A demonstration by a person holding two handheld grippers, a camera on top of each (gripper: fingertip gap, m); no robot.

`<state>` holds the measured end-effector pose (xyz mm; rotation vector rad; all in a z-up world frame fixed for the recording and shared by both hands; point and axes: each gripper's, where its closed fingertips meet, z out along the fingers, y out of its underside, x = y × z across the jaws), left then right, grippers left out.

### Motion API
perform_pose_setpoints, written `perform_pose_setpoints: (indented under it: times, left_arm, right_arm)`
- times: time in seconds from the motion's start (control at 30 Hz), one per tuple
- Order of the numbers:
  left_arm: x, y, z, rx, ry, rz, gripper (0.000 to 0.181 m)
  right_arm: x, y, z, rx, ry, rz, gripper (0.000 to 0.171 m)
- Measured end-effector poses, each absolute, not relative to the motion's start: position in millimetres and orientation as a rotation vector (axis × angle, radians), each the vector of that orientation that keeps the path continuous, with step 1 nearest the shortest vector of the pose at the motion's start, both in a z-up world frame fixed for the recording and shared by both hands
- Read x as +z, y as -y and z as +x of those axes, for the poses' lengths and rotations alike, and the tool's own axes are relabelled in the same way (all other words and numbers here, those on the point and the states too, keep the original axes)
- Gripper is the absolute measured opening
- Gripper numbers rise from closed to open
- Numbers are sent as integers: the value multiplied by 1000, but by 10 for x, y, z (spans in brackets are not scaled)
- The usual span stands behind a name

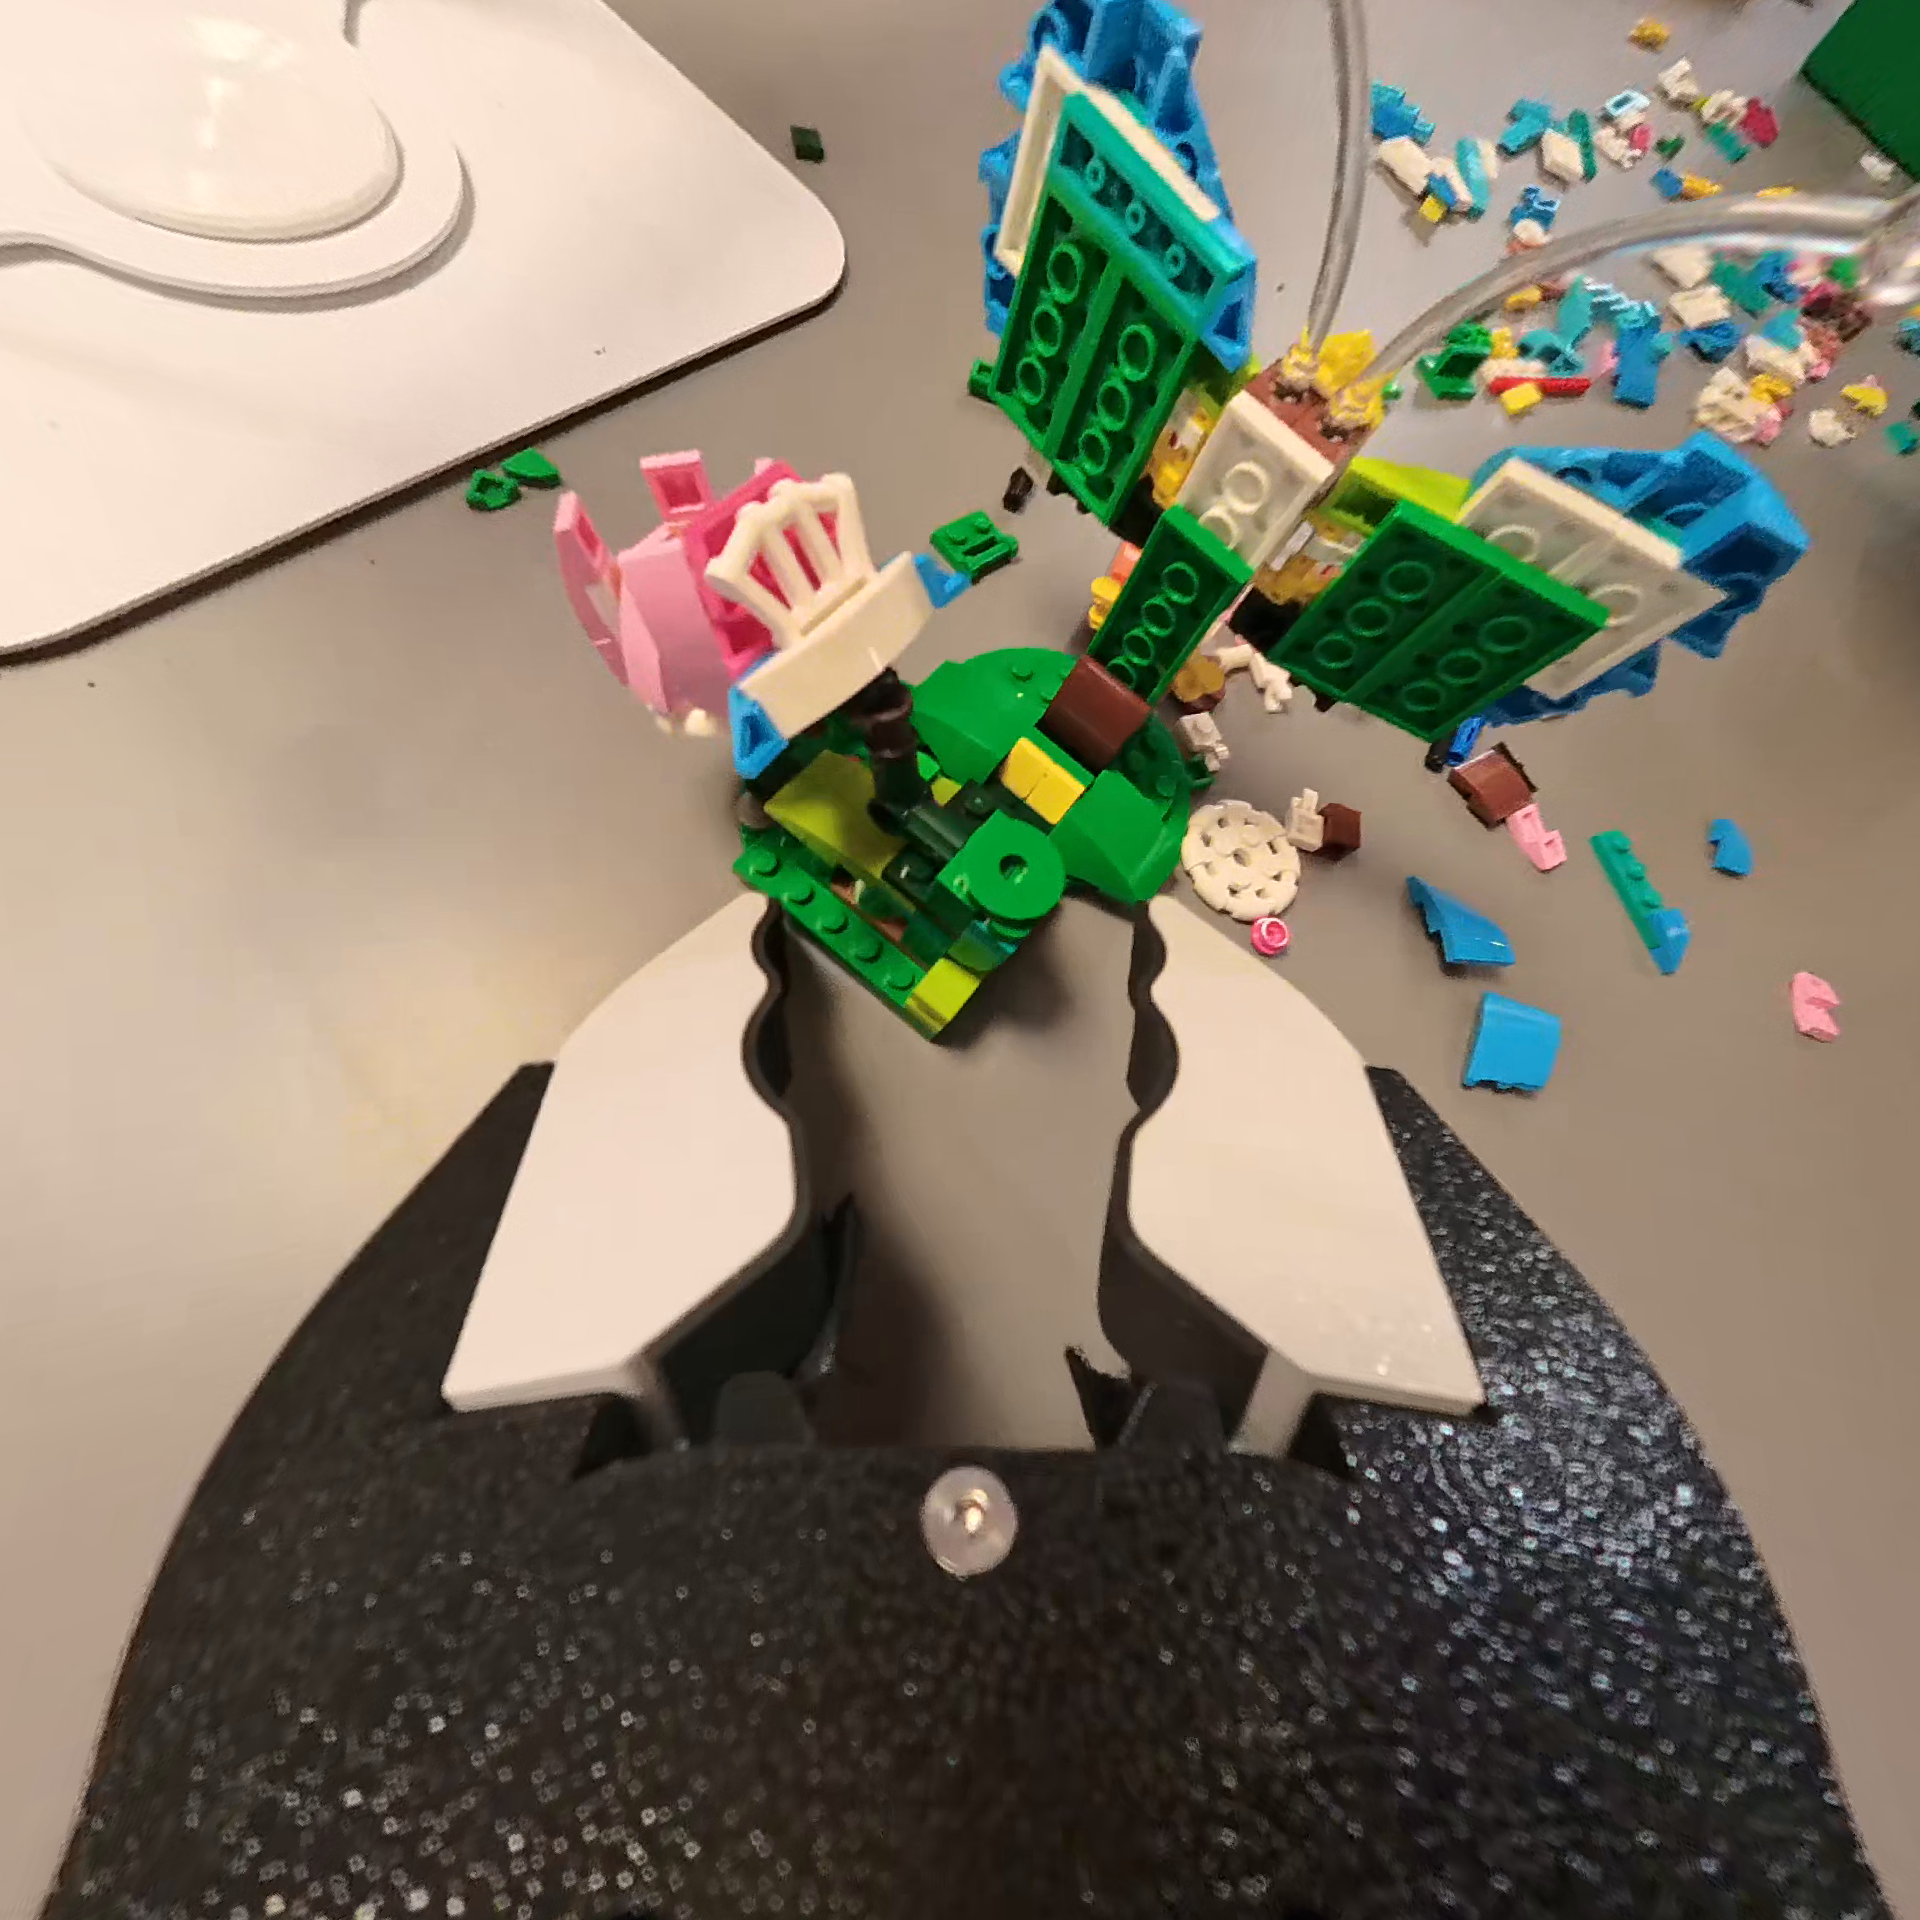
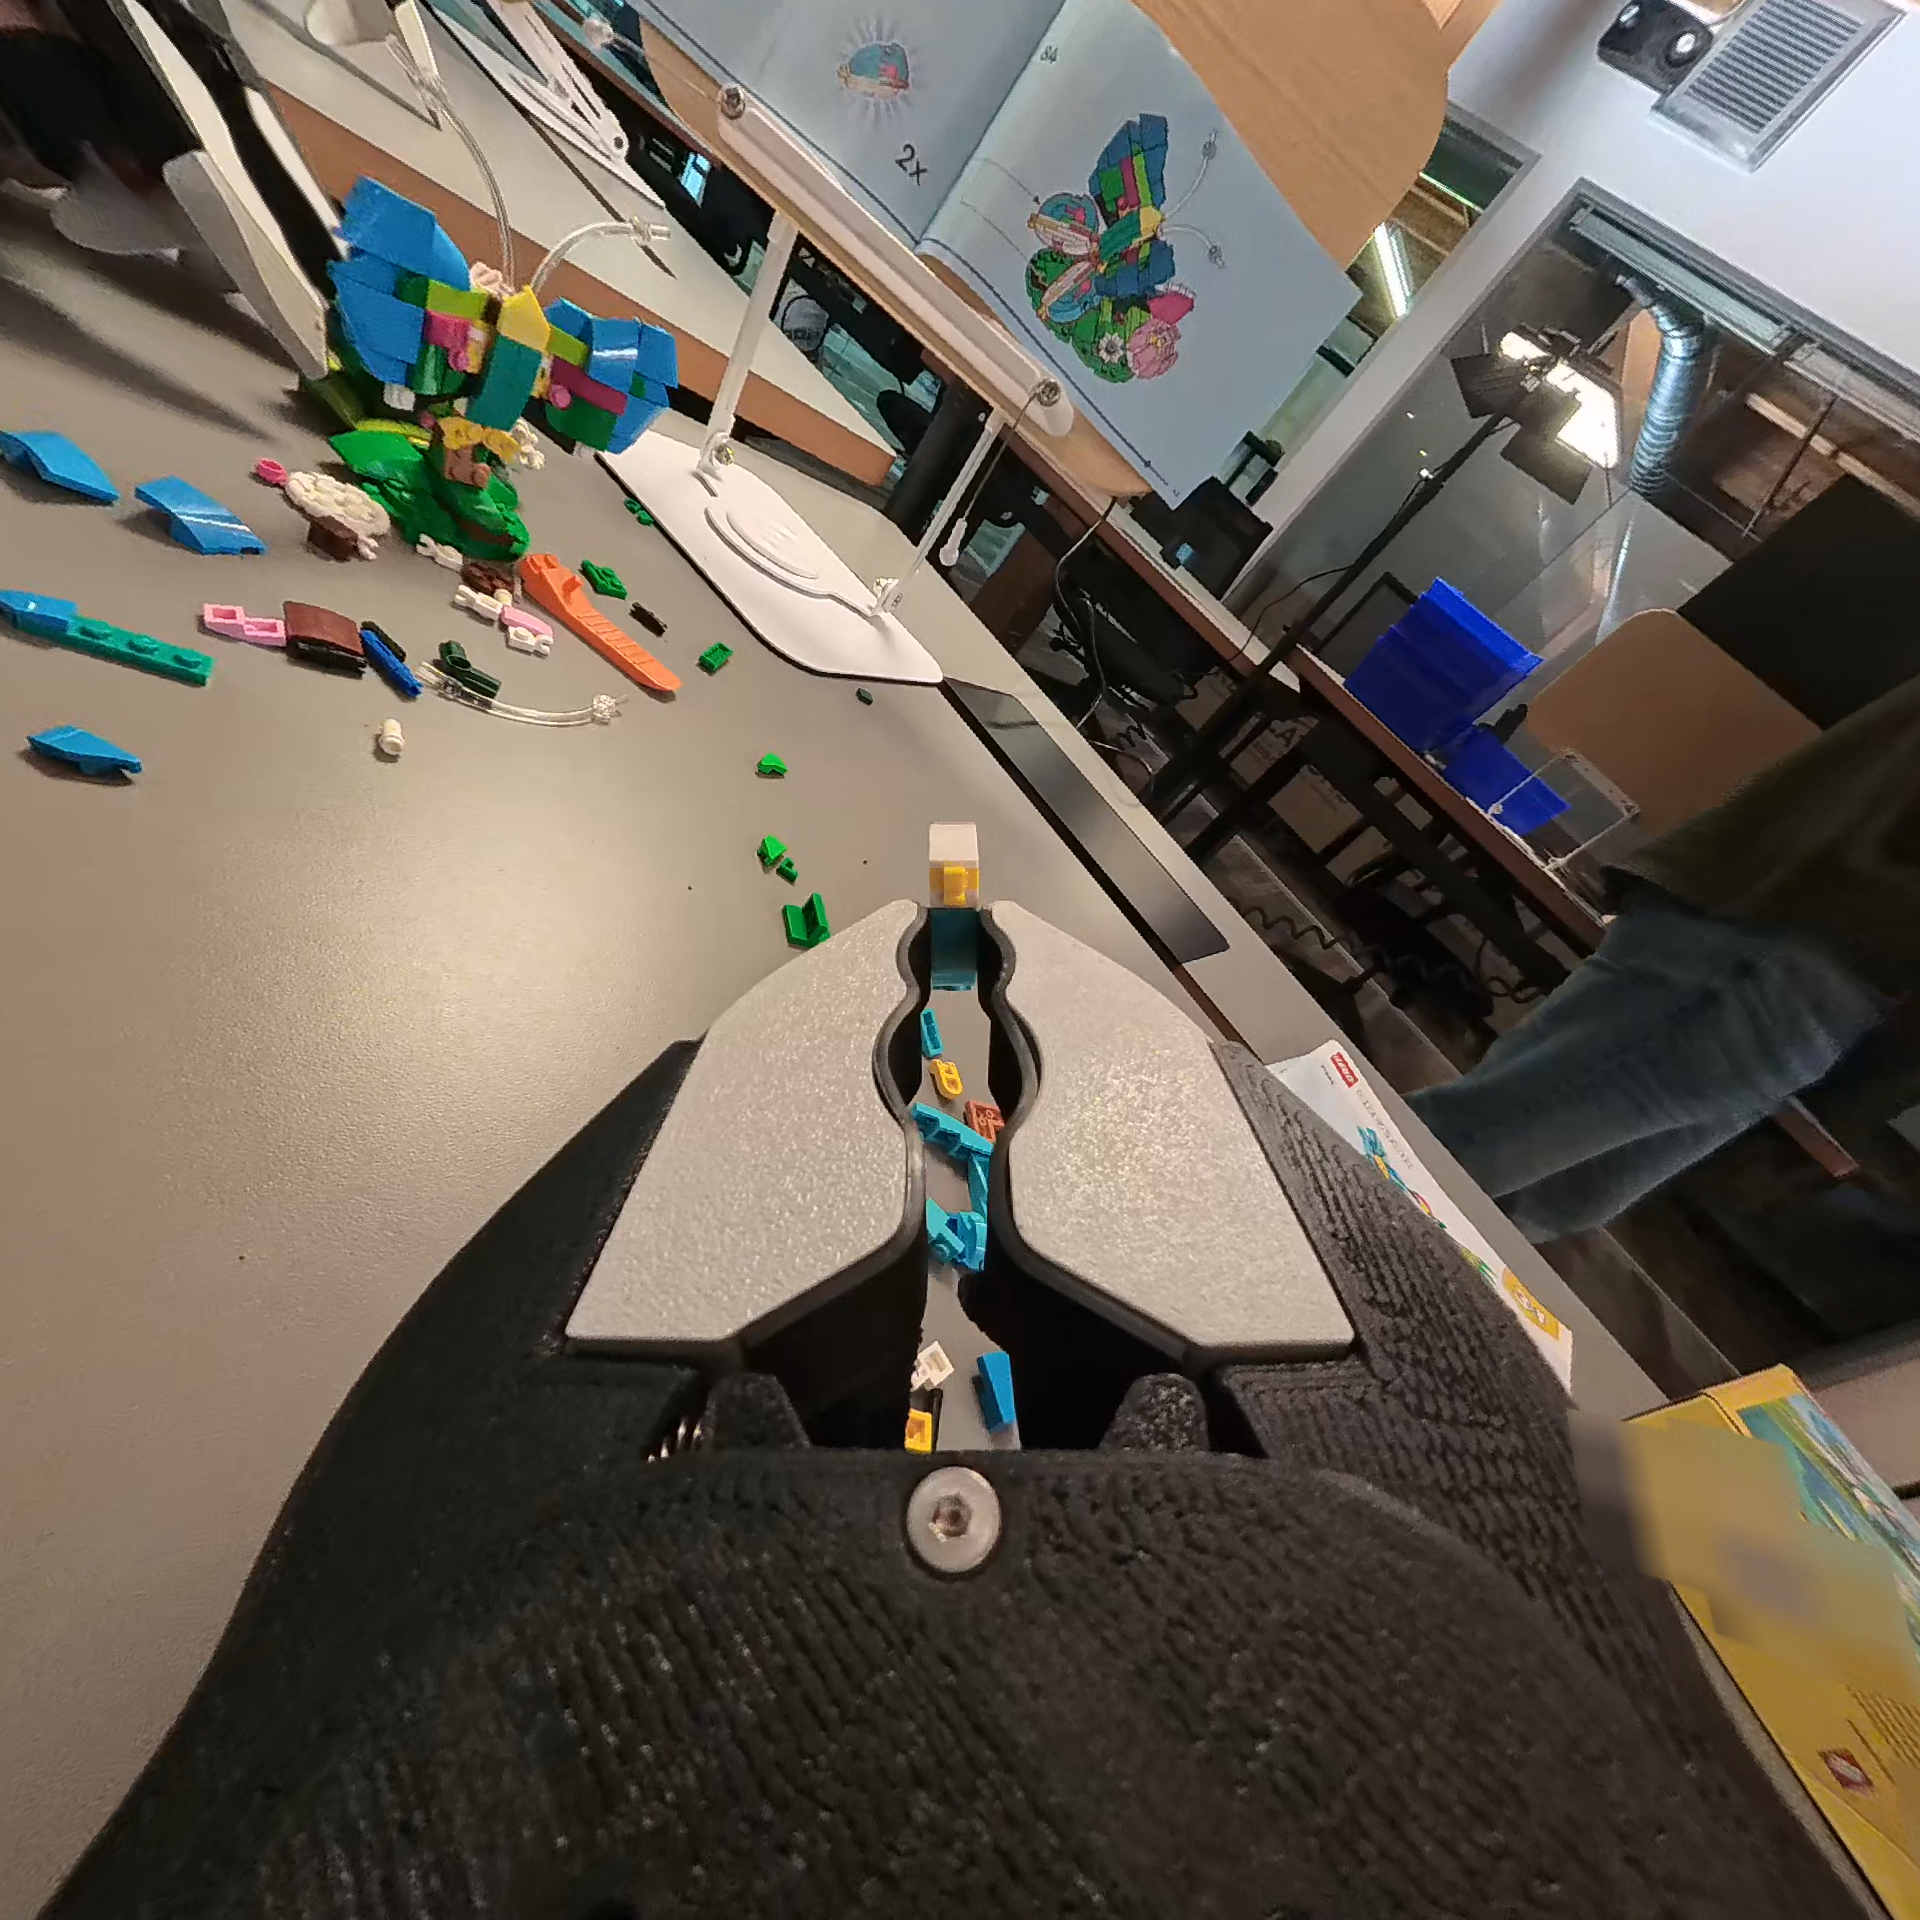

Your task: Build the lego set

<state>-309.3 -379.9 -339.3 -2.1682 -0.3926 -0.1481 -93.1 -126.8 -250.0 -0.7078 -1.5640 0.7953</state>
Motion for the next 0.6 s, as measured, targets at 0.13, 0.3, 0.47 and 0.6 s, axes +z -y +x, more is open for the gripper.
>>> perform_pose_setpoints:
  times: [0.13,0.3,0.47,0.6]
  left_arm:
    - [-3368,3817,-3124,-112,471,-2126,71]
    - [-3310,3793,-3170,-27,539,-2073,66]
    - [-3334,3722,-3151,-20,632,-2039,64]
    - [-3369,3754,-3231,165,739,-2049,57]
  right_arm:
    - [-2513,1272,-935,793,1569,-707,6]
    - [-2515,1279,-933,794,1571,-706,6]
    - [-2516,1298,-926,798,1576,-699,6]
    - [-2498,1309,-916,810,1571,-701,6]
